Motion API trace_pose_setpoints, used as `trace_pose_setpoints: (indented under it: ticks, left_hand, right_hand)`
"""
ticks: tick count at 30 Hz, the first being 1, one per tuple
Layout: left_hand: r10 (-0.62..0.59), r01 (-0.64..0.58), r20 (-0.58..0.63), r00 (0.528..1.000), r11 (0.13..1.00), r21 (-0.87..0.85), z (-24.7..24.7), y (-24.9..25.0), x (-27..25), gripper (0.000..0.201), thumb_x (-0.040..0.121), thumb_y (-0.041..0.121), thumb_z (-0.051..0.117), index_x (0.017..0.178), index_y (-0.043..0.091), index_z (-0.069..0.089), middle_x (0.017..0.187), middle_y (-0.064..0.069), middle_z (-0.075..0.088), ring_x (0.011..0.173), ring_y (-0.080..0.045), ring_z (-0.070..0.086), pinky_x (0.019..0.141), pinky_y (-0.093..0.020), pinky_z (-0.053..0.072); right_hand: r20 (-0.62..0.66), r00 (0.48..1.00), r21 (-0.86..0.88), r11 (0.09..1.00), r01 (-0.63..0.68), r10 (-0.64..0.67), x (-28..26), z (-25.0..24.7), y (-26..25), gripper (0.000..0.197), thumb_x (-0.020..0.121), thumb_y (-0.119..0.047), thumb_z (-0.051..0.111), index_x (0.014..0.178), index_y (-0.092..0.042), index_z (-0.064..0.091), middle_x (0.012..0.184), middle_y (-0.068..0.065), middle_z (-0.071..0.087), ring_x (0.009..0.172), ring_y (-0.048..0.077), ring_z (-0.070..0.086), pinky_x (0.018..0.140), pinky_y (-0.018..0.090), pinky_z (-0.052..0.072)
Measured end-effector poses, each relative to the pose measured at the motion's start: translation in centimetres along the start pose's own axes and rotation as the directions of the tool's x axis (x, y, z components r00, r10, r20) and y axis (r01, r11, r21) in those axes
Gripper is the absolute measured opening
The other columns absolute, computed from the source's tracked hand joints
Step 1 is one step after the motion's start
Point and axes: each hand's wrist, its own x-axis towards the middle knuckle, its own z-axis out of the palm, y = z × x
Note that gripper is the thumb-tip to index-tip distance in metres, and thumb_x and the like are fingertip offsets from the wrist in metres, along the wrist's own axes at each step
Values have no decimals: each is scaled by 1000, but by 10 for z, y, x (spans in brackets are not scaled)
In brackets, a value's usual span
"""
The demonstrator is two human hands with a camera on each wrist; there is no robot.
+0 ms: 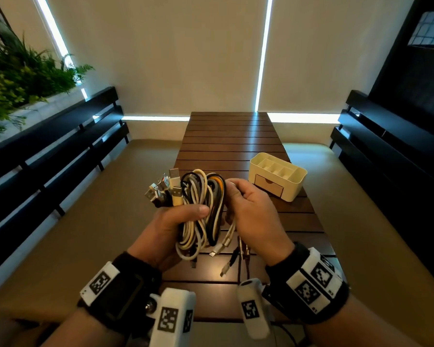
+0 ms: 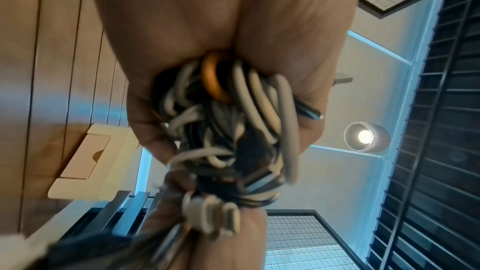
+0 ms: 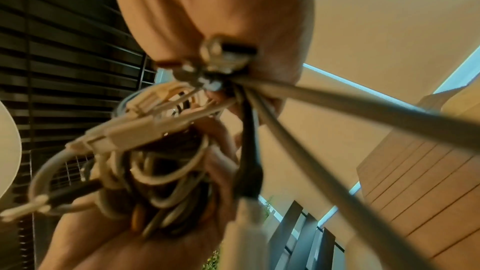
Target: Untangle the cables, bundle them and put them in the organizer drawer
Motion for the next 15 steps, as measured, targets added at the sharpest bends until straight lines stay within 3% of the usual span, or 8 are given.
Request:
trace_pose_setpoints:
  ticks: [2, 4, 7, 8, 10, 12, 13, 15]
  left_hand:
    - [-3, 3, -3, 1000, 999, -40, 3, -3, 3, 53, 71, 12, 70, 119, -8, 62, 102, -27, 69, 84, -35, 71, 72, -42, 59]
    - [-4, 3, -20, 1000, 998, -57, 4, -3, 6, 55, 73, 9, 69, 123, -11, 58, 102, -29, 68, 81, -35, 71, 68, -41, 59]
    - [16, -19, -46, 999, 998, -62, 5, -4, 11, 47, 80, 6, 60, 124, -12, 56, 94, -25, 70, 72, -29, 72, 59, -34, 58]
    - [27, -30, -58, 998, 998, -59, 5, -4, 13, 47, 81, 6, 59, 125, -11, 56, 95, -25, 70, 74, -29, 72, 60, -34, 58]
    - [49, -54, -84, 995, 997, -61, 6, -6, 16, 46, 81, 6, 60, 125, -8, 57, 103, -28, 69, 84, -33, 72, 66, -38, 58]
    - [57, -63, -87, 995, 996, -63, 5, -8, 18, 48, 80, 5, 61, 126, -10, 55, 106, -30, 67, 87, -34, 71, 69, -39, 58]
    - [55, -60, -84, 995, 997, -56, 5, -8, 18, 48, 80, 5, 62, 125, -12, 55, 104, -29, 67, 87, -33, 71, 69, -38, 58]
    - [50, -52, -67, 997, 998, -41, 3, -10, 18, 45, 80, 5, 61, 121, -12, 56, 98, -26, 69, 84, -30, 72, 67, -35, 58]
  right_hand:
    - [-29, 1000, 19, 1000, -1, 1, 0, 3, -2, 28, 105, -34, 44, 111, -21, 68, 91, 1, 74, 81, 15, 70, 71, 35, 59]
    - [-44, 999, 27, 1000, 6, -5, -1, 4, -7, 32, 106, -35, 39, 112, -21, 67, 94, 1, 74, 85, 12, 71, 71, 25, 59]
    - [-29, 1000, 56, 998, 8, -6, -2, 8, -16, 32, 106, -42, 31, 108, -33, 61, 101, 1, 70, 93, 8, 68, 79, 21, 56]
    - [-16, 1000, 41, 999, 4, -3, -3, 10, -18, 30, 105, -44, 28, 104, -38, 57, 103, 4, 68, 97, 11, 66, 84, 22, 55]
    - [1, 1000, -16, 1000, 15, -15, -4, 15, -22, 27, 104, -46, 26, 99, -43, 52, 104, -1, 62, 103, 4, 59, 82, 10, 48]
    - [31, 1000, -44, 999, 7, -5, -5, 19, -26, 35, 98, -54, 24, 122, -44, 48, 115, -18, 56, 109, -9, 54, 88, 5, 39]
    - [42, 999, -53, 999, 7, -5, -5, 19, -26, 53, 93, -59, 23, 137, -39, 44, 126, -17, 53, 117, -8, 50, 98, 11, 37]
    - [66, 998, -57, 998, -21, 25, -2, 20, -25, 77, 85, -67, 22, 150, -28, 35, 144, -8, 47, 134, 4, 42, 111, 26, 35]
